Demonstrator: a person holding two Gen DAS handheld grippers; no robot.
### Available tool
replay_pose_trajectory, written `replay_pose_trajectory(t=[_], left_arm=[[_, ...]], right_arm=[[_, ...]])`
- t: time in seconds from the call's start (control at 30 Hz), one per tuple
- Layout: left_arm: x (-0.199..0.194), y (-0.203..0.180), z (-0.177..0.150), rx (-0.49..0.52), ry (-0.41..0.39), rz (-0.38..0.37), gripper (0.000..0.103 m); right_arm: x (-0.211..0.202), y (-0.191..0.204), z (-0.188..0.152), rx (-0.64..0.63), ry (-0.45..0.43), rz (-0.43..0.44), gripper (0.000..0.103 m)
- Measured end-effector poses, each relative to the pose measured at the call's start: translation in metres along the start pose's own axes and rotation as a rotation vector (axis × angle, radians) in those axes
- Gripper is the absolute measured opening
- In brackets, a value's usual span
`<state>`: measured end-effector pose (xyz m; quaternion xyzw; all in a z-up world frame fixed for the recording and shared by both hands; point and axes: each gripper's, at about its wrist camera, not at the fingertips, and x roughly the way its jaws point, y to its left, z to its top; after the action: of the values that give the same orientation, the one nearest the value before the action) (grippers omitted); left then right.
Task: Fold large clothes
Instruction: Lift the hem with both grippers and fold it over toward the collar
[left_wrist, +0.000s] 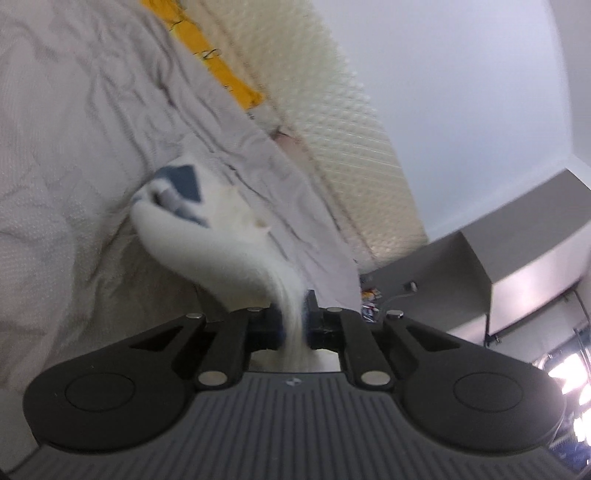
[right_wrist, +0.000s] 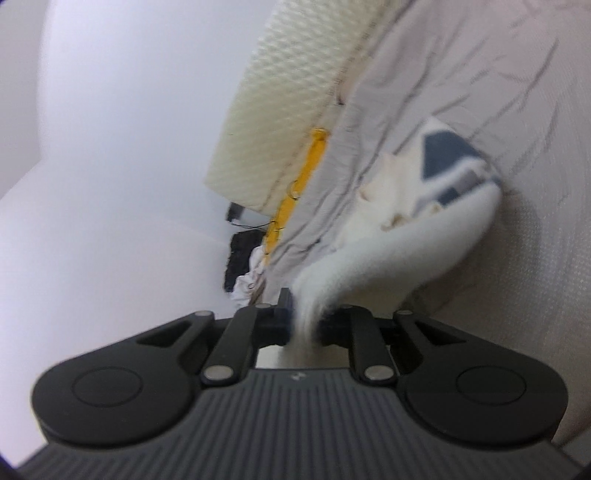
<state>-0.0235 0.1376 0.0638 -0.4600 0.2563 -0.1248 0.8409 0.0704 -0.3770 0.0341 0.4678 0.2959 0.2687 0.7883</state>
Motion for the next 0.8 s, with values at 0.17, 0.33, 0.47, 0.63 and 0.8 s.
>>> replay_pose_trajectory(t=[0.17,0.33,0.47,0.63,0.8], left_arm=[[-0.054,-0.018,-0.027,0.025,-0.001,-0.049,0.011],[-0.091,-0.007,-0.054,0.026,0.022,-0.044,0.011],[-0.078,-0.004,-0.052,0.037,0.039,-0.031,0.011],[-0.030,-0.013,-0.010,0.044,-0.016,-0.037,0.011],[0.045,-0.017,0.040,-0.007,-0.101,-0.019,0.011]], right_arm=[[-0.056,0.022,-0.024,-0.039,-0.010,0.030,0.012],[-0.091,0.027,-0.042,-0.066,-0.017,0.019,0.011],[-0.082,0.017,-0.035,-0.047,-0.011,-0.018,0.011],[-0.036,0.019,0.004,-0.033,-0.066,-0.025,0.010],[0.027,0.013,0.052,-0.007,-0.125,-0.059,0.010]])
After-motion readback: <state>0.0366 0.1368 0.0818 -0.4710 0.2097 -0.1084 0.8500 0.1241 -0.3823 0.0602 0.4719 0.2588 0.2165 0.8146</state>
